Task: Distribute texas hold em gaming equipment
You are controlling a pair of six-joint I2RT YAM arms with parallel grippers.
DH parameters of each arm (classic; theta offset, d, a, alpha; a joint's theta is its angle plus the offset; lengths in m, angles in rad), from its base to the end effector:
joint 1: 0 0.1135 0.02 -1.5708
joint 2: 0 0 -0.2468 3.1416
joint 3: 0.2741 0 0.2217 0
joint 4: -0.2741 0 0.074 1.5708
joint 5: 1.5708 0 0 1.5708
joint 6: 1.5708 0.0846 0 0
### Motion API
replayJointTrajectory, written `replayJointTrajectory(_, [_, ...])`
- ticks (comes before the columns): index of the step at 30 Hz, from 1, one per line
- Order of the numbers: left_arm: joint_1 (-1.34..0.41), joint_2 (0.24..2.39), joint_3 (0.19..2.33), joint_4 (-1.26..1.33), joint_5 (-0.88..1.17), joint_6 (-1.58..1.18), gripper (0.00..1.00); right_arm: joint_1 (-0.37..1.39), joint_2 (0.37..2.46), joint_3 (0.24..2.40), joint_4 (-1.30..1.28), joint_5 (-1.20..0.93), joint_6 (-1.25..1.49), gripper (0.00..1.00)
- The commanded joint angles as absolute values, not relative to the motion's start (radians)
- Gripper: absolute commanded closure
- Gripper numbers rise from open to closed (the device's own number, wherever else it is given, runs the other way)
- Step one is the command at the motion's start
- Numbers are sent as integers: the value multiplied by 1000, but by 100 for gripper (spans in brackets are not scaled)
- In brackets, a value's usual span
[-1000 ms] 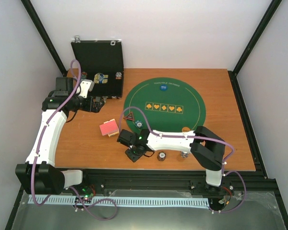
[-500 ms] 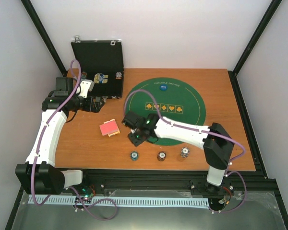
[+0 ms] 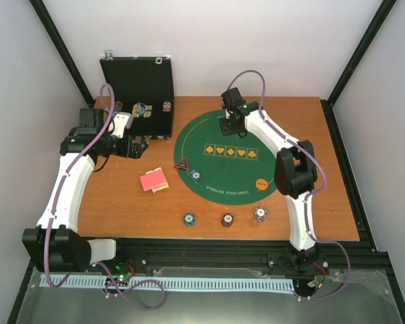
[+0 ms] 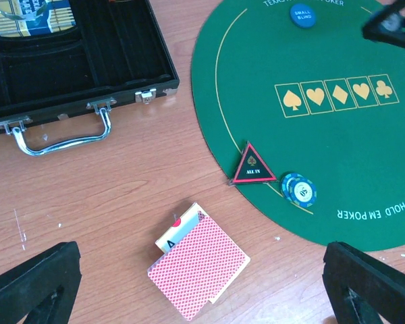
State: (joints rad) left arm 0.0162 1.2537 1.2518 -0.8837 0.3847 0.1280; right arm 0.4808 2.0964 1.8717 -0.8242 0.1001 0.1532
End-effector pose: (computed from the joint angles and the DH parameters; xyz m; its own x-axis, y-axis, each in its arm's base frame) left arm 0.2535 -0.0276 0.2896 -0.7395 0.1064 -0.6647 0.3195 0.9246 -0.2074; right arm 0.3977 0.1979 0.2008 -0.8231 -0.2581 -0.5059 -0.2938 0.9558 -0.0095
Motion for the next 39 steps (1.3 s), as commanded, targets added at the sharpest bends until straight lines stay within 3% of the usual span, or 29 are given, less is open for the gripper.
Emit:
replayJointTrajectory(1, [22,1266,1275,-891,404,126,0,412,2269,2042,-861,102,119,67])
replayJointTrajectory(13, [21,1289,1247,-869,417,138,0,283,2524,2266,-853,76,118,66])
replayJointTrajectory(24, [21,1293,1248,-863,423,132,0,270,2586,2318,-855,33,118,60])
replayJointTrajectory(27, [22,1291,1247,-865,418,132,0,270,2587,2336,-866,10,127,52])
replayJointTrajectory(29, [22,1291,1247,-868,413,130,0,269,2588,2358,-890,15,137,39])
replayJointTrajectory(32, [22,1285,1250,-876,411,130,0,269,2554,2361,-912,39,151,27])
replayJointTrajectory(39, [21,1266,1266,-897,400,130,0,306,2324,2258,-933,101,164,25])
